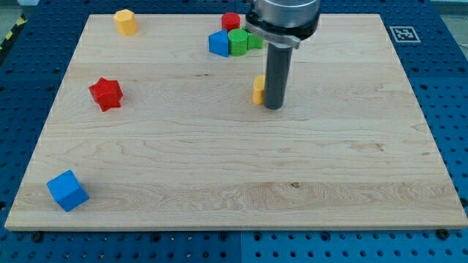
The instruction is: Place the yellow heart diagonally to yellow hexagon
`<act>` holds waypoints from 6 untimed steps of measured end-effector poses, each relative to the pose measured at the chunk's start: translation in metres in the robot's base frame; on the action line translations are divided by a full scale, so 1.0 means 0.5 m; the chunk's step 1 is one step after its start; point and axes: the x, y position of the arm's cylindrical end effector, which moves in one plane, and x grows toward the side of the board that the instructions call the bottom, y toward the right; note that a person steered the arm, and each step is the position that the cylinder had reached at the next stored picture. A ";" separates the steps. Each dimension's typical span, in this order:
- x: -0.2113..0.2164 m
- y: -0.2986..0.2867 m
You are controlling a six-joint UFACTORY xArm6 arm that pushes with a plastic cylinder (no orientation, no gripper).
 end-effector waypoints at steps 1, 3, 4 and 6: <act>-0.058 0.011; -0.110 0.011; -0.138 0.011; -0.140 0.012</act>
